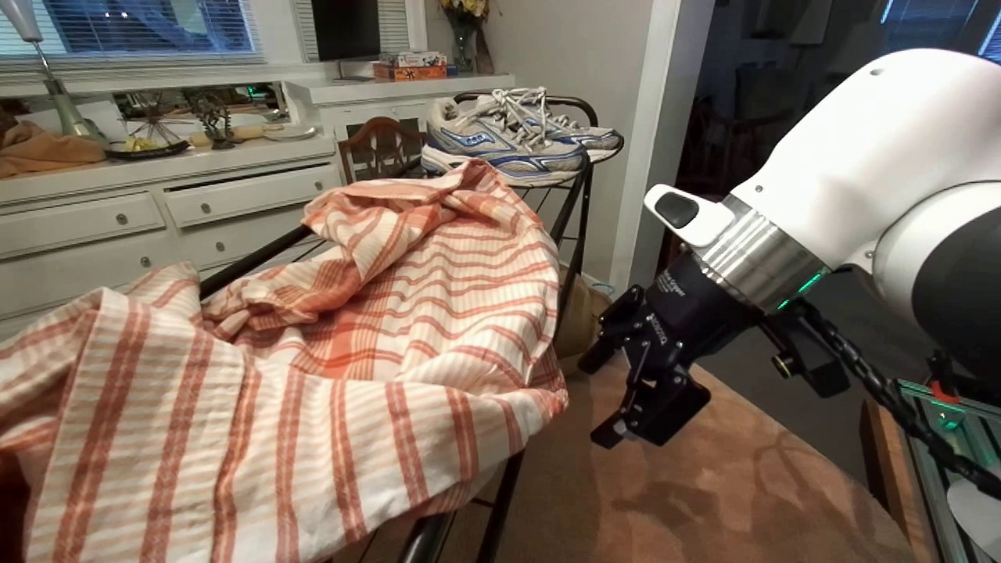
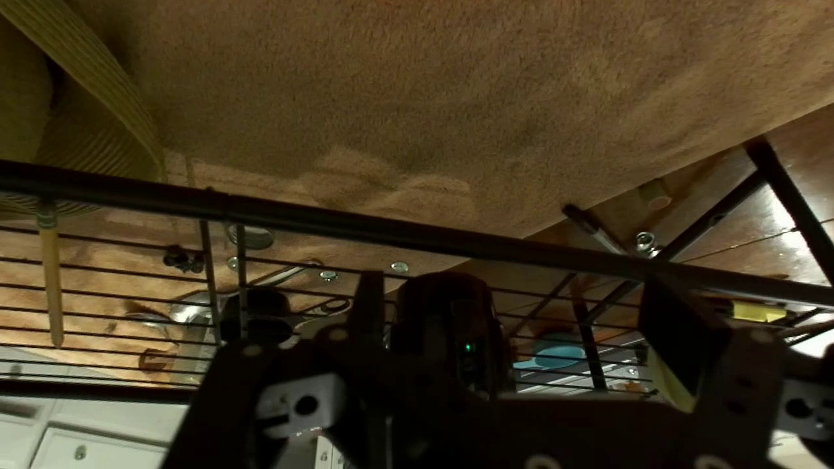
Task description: Move the brown mug to the topmost shelf.
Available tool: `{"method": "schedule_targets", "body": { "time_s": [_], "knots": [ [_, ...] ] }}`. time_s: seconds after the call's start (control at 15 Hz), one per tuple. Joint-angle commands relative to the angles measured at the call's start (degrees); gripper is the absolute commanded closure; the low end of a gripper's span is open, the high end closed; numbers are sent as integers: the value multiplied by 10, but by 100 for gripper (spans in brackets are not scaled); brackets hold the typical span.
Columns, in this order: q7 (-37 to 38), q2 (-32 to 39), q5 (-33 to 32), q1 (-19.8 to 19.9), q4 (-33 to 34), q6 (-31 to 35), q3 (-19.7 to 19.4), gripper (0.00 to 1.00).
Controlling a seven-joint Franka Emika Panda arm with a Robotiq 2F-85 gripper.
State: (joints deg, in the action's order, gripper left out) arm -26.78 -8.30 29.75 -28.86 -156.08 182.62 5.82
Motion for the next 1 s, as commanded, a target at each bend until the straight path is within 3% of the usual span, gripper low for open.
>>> {"method": "schedule_targets", "body": {
  "time_s": [0.0, 0.53, 0.6, 0.8, 0.87, 0.93],
  "knots": [
    [11, 38, 14, -17, 27, 40, 1, 0],
    [16, 75, 5, -23, 64, 83, -4, 0],
    [111, 73, -104, 42, 55, 86, 40, 0],
    [167, 91, -175, 71, 61, 103, 57, 0],
    [138, 98, -141, 40, 64, 109, 34, 0],
    [146, 103, -150, 48, 62, 116, 36, 0]
  ]
}}
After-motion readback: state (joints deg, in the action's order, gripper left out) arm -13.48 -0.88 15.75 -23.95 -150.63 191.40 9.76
